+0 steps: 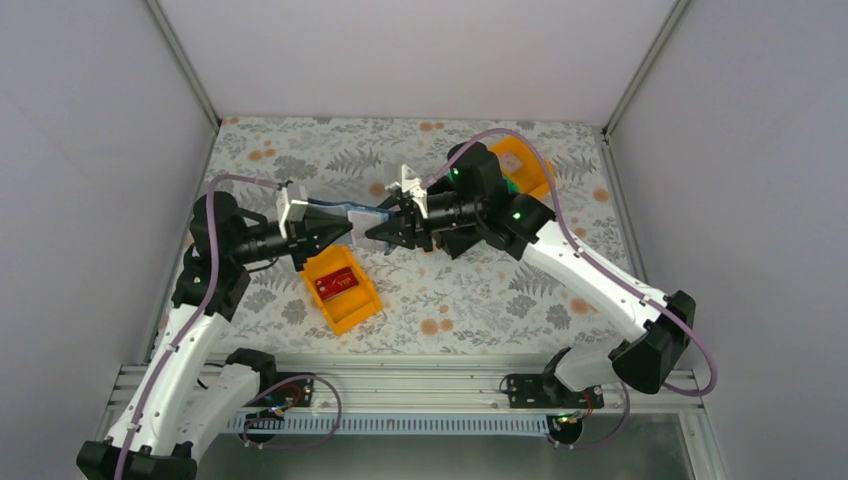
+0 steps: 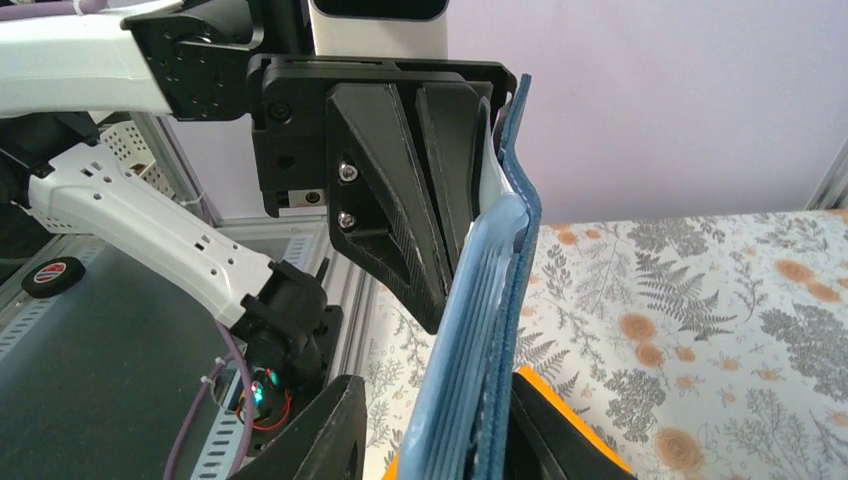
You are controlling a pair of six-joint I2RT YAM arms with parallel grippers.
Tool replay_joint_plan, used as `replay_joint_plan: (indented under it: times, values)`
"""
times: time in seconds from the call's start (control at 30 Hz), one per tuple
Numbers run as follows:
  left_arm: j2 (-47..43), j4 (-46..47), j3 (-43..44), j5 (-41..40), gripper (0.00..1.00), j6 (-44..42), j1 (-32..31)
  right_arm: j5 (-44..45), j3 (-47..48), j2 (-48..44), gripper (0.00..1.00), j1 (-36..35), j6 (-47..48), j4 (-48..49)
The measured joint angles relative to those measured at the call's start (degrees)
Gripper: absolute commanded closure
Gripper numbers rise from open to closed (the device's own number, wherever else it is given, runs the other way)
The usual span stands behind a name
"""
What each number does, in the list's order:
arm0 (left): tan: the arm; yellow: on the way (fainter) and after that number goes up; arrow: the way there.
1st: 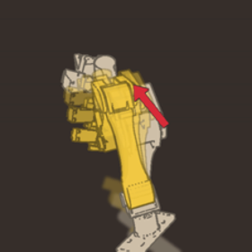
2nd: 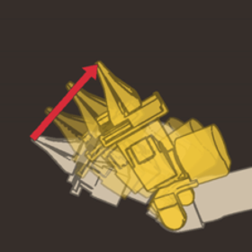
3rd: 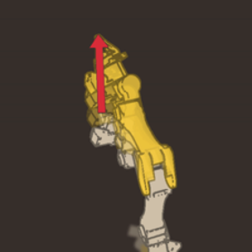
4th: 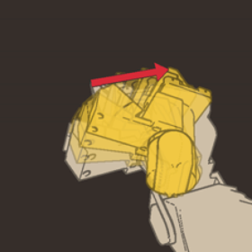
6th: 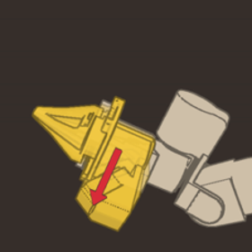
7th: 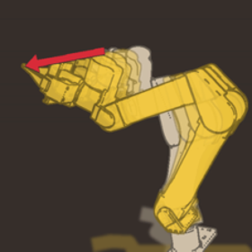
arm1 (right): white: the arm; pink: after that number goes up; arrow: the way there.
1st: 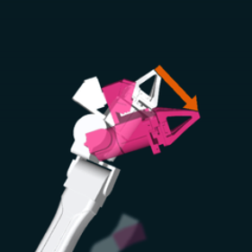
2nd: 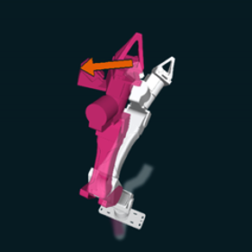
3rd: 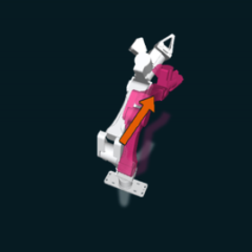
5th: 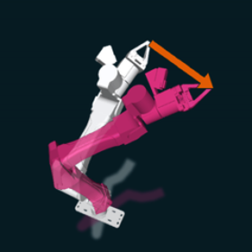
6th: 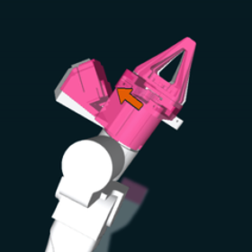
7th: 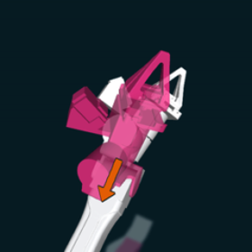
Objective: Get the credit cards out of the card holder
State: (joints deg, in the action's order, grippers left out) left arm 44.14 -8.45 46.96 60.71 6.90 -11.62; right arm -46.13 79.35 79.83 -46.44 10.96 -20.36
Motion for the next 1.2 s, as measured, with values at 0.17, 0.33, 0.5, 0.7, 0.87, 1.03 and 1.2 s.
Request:
replay_joint_plan:
  times: [0.17, 0.33, 0.5, 0.7, 0.87, 1.03, 1.2]
  values:
    - [-0.3, -0.1, -1.6, -0.5, 0.98, 0.4, 0.0, 0.6, -1.6, 0.0, 0.7, 0.0, -0.2, 0.0]
    - [-0.3, -1.0, -1.9, -0.9, 0.98, -0.4, 0.0, 1.7, -2.6, 0.0, 0.77, 0.2, -0.6, 0.0]
    - [-0.3, -3.0, -1.9, -1.6, 0.98, -3.5, 0.0, 2.4, -2.7, 0.0, 0.83, 1.0, -0.3, -1.1]
    - [-1.0, -6.0, -1.9, -2.0, 0.98, -9.0, -0.1, 3.5, -3.0, 0.0, 0.9, 1.4, 0.1, -2.8]
    - [-1.1, -8.4, -1.8, -2.8, 0.98, -13.7, -0.2, 4.2, -3.1, 0.0, 0.92, 1.3, 0.7, -4.2]
    - [-1.4, -10.7, -1.6, -4.2, 0.98, -16.8, 0.0, 4.9, -3.1, 0.0, 0.95, 1.4, 1.3, -5.9]
    - [-2.2, -7.5, -3.3, -3.1, 0.9, -15.4, 0.1, 3.5, -2.7, 1.0, 0.96, 1.5, 1.2, -6.5]
